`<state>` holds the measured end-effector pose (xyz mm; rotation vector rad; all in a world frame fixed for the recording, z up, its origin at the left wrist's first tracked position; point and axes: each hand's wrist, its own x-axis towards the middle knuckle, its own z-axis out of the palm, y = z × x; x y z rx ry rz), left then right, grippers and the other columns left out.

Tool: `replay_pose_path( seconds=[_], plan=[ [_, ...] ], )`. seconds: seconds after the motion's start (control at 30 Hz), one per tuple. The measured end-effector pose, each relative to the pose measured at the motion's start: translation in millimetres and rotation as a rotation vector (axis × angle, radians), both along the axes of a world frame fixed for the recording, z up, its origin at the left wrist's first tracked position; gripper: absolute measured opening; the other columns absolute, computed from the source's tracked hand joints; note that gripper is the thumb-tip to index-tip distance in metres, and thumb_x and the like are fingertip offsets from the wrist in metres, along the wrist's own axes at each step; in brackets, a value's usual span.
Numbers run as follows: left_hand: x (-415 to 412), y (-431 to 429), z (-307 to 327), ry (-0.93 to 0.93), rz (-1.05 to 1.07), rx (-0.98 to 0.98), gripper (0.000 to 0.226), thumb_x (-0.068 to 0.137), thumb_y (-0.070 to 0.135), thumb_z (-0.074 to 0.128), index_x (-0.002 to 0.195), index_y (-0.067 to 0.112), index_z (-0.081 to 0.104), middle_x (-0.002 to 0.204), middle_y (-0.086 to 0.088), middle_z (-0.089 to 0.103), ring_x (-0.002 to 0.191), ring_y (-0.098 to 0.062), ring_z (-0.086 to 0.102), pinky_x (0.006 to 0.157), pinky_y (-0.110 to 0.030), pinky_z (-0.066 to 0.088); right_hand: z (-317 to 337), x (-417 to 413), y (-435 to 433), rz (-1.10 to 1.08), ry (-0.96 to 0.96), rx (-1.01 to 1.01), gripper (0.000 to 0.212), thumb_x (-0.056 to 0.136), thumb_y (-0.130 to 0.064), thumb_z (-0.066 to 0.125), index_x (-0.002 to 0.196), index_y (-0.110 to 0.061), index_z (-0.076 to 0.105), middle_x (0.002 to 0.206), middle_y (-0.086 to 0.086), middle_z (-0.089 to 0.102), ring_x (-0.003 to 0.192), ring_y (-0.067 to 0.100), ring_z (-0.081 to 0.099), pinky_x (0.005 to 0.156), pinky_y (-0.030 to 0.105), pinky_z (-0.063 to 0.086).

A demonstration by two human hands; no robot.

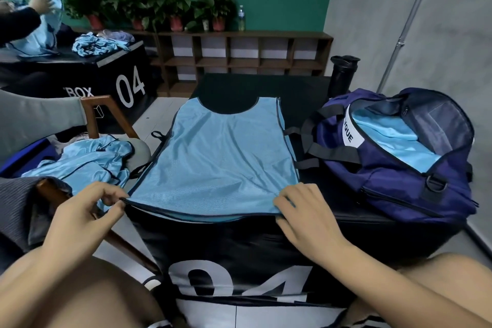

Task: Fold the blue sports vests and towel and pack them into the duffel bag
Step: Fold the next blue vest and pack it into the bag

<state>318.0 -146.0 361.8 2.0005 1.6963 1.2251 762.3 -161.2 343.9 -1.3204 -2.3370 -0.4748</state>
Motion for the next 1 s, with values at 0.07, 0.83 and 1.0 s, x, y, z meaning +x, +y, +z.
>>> replay_pose_path(
  seconds=[0.07,0.83,1.0],
  plan=[
    [-3,0,-1,-0.009,-0.006,-0.007,0.028,0.094,0.003,0.076,0.101,0.03,0.07,0.083,0.005,0.067,0.076,-0.026,0.065,0.067,-0.04,0.051,5,7,3,-0.027,-0.003,0.043,0.019,0.082,-0.015,0.071,0.099,-0.013,0.064,0.097,0.005,0.057,0.085,0.032,0.054,0.08,0.046,0.045],
    [-3,-4,17,-0.213,-0.164,-0.177,0.024,0.085,0.038,0.065,0.095,0.016,0.064,0.087,0.0,0.069,0.076,-0.029,0.057,0.067,-0.044,0.044,31,62,-14,0.17,0.166,-0.458,0.032,0.082,-0.013,0.064,0.102,-0.036,0.053,0.093,-0.019,0.048,0.092,0.008,0.048,0.091,0.033,0.042],
    [-8,1,10,-0.238,-0.222,-0.221,0.015,0.1,0.009,0.066,0.09,0.019,0.062,0.076,-0.009,0.06,0.072,-0.039,0.051,0.068,-0.049,0.039,36,70,-4,0.186,0.13,-0.427,0.037,0.084,-0.017,0.079,0.089,-0.034,0.046,0.087,-0.016,0.048,0.088,0.008,0.047,0.084,0.032,0.04]
  ],
)
